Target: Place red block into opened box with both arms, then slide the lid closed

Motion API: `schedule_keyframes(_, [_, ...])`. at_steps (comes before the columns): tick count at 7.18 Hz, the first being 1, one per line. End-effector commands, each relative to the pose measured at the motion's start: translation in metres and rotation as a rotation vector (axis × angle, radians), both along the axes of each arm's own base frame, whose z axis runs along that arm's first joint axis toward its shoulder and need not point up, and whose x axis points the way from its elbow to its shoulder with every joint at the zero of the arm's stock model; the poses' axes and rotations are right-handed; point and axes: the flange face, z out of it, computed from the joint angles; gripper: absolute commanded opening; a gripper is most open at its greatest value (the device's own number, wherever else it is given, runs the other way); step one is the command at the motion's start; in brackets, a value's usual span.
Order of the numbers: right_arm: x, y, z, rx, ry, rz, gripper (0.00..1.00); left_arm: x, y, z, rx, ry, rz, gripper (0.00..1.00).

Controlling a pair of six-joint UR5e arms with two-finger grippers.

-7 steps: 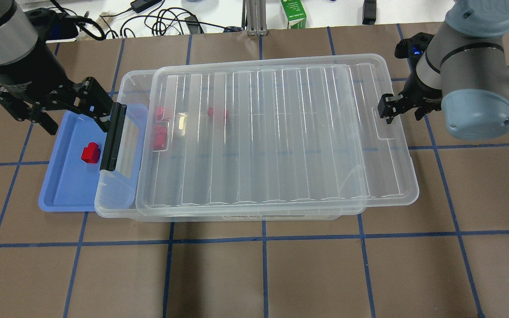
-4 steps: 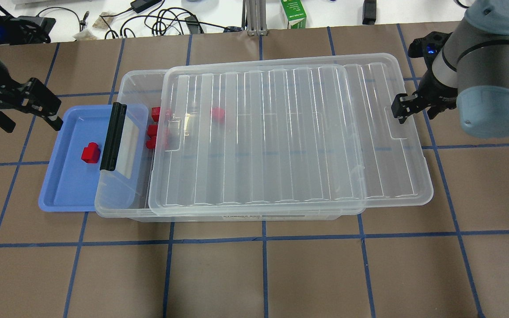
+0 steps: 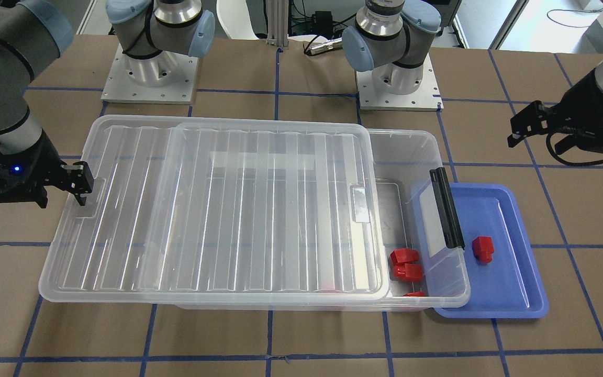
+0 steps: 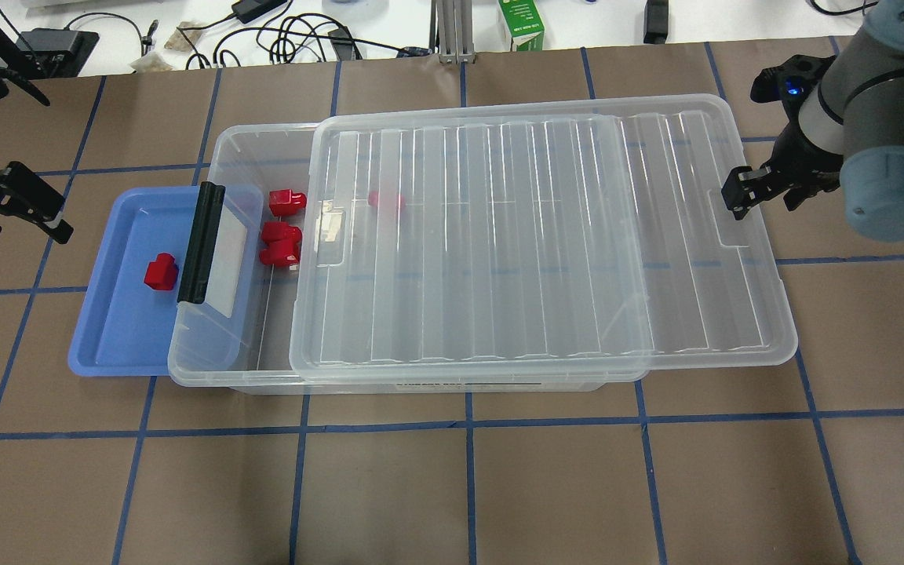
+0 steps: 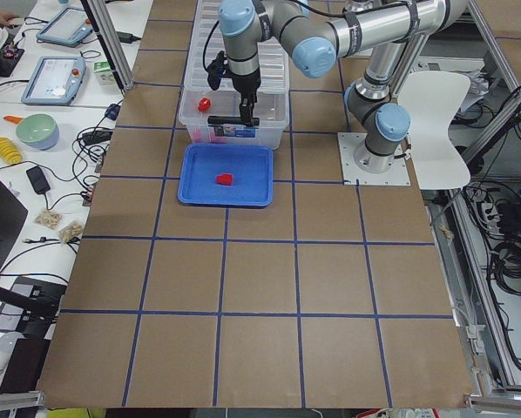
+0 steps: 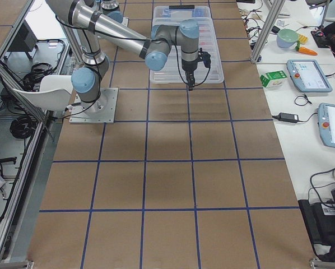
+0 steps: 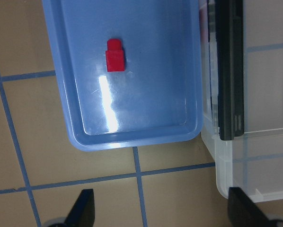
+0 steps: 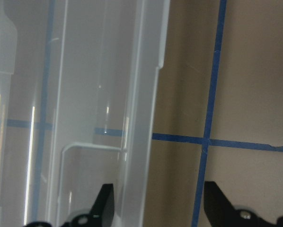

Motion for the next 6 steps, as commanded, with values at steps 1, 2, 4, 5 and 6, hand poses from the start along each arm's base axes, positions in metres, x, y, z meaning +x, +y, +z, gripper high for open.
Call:
schedule_keyframes(1, [-0.019, 0.001, 0.000, 0.006, 0.007, 0.026, 0.71, 0.010, -0.013, -0.053, 0.004, -0.002, 0.009, 1.00])
schedule_keyframes(2, [-0.031, 0.001, 0.001, 0.005, 0.011, 0.028, 0.71, 0.013, -0.018, -0.079, -0.012, -0.011, 0.000, 1.00])
schedule_keyframes(4, [-0.036, 0.002, 0.003, 0.003, 0.015, 0.021, 0.72, 0.015, -0.020, -0.115, 0.017, 0.009, 0.009, 1.00])
schedule_keyframes(5, [-0.039, 0.002, 0.005, 0.008, 0.044, 0.019, 0.72, 0.018, -0.026, -0.129, 0.022, 0.006, 0.007, 1.00])
schedule_keyframes(6, [-0.040, 0.002, 0.005, 0.011, 0.051, 0.018, 0.72, 0.021, -0.031, -0.140, 0.021, 0.005, 0.008, 1.00])
